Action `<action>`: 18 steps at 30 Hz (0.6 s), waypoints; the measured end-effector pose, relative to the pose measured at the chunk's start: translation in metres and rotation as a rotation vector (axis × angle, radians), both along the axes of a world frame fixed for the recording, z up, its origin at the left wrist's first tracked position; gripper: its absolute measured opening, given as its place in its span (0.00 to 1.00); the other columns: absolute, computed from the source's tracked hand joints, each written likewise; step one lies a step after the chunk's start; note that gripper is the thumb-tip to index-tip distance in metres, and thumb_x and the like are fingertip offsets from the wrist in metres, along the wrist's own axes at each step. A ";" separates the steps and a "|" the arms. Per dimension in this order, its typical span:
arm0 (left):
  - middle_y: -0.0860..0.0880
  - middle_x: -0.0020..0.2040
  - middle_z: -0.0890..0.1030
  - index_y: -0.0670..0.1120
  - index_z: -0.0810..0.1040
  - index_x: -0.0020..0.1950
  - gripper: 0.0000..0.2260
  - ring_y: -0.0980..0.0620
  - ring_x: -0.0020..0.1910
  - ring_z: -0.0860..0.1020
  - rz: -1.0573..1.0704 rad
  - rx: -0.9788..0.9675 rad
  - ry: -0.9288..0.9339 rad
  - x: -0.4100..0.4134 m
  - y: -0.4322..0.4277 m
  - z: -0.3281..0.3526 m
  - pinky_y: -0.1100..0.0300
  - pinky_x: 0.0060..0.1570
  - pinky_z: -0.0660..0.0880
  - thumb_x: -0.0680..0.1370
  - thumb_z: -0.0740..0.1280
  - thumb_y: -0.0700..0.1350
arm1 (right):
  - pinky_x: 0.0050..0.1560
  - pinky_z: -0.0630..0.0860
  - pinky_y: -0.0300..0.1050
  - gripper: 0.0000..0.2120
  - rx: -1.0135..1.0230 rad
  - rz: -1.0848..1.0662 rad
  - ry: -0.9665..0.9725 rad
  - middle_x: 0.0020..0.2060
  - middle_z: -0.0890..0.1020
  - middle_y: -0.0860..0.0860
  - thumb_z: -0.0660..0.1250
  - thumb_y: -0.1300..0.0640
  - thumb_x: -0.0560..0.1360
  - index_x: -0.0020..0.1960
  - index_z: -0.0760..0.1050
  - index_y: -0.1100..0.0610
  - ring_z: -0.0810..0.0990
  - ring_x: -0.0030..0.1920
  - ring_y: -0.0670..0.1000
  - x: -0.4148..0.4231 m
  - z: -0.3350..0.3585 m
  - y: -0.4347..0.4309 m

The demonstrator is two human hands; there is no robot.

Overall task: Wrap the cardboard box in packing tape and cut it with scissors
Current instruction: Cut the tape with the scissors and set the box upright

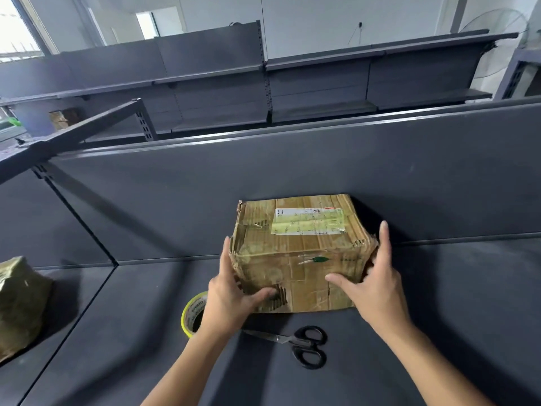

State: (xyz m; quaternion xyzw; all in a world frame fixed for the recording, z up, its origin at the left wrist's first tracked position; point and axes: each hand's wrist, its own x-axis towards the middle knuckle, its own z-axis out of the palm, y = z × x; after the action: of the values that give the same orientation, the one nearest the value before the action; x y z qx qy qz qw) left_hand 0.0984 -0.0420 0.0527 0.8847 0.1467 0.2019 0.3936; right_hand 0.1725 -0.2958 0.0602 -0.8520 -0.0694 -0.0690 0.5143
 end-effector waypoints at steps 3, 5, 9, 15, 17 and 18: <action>0.57 0.49 0.82 0.49 0.70 0.70 0.39 0.48 0.53 0.83 0.050 0.063 0.064 0.005 -0.006 -0.011 0.65 0.44 0.71 0.64 0.83 0.55 | 0.48 0.78 0.45 0.45 -0.042 0.000 0.082 0.55 0.81 0.45 0.84 0.44 0.61 0.71 0.66 0.48 0.82 0.57 0.53 0.006 -0.021 0.003; 0.55 0.47 0.83 0.49 0.72 0.67 0.37 0.47 0.53 0.83 0.076 0.064 0.083 0.009 -0.007 -0.012 0.62 0.43 0.72 0.64 0.83 0.57 | 0.40 0.77 0.42 0.32 -0.100 0.011 0.115 0.46 0.81 0.43 0.83 0.42 0.61 0.57 0.74 0.52 0.83 0.49 0.51 0.009 -0.028 0.004; 0.60 0.41 0.78 0.48 0.74 0.64 0.36 0.49 0.49 0.83 0.089 0.096 0.089 0.010 -0.007 -0.011 0.65 0.38 0.68 0.62 0.84 0.59 | 0.36 0.75 0.36 0.29 -0.109 0.028 0.117 0.44 0.81 0.41 0.83 0.42 0.61 0.55 0.75 0.51 0.79 0.42 0.39 0.013 -0.032 0.002; 0.53 0.44 0.85 0.48 0.75 0.63 0.37 0.48 0.48 0.84 0.108 0.112 0.060 0.009 -0.009 -0.011 0.61 0.39 0.71 0.60 0.83 0.62 | 0.41 0.82 0.47 0.31 -0.157 0.028 0.147 0.44 0.83 0.45 0.83 0.41 0.60 0.55 0.73 0.52 0.81 0.41 0.45 0.015 -0.040 0.002; 0.52 0.44 0.85 0.48 0.75 0.63 0.38 0.47 0.47 0.84 0.112 0.107 0.049 0.008 -0.010 -0.008 0.60 0.38 0.71 0.60 0.83 0.63 | 0.41 0.82 0.49 0.33 -0.165 0.033 0.154 0.44 0.82 0.45 0.83 0.39 0.59 0.54 0.72 0.53 0.82 0.42 0.47 0.016 -0.042 0.002; 0.52 0.44 0.85 0.48 0.75 0.63 0.38 0.47 0.47 0.84 0.115 0.107 0.047 0.008 -0.011 -0.007 0.60 0.38 0.71 0.60 0.83 0.63 | 0.42 0.83 0.51 0.33 -0.156 0.039 0.159 0.44 0.83 0.45 0.82 0.38 0.59 0.55 0.73 0.53 0.82 0.42 0.48 0.016 -0.043 0.002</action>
State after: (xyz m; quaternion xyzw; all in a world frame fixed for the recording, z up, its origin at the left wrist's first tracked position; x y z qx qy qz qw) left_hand 0.1063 -0.0526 0.0455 0.8992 0.1954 0.2107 0.3299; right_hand 0.1883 -0.2943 0.0174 -0.8908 -0.0503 0.0144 0.4515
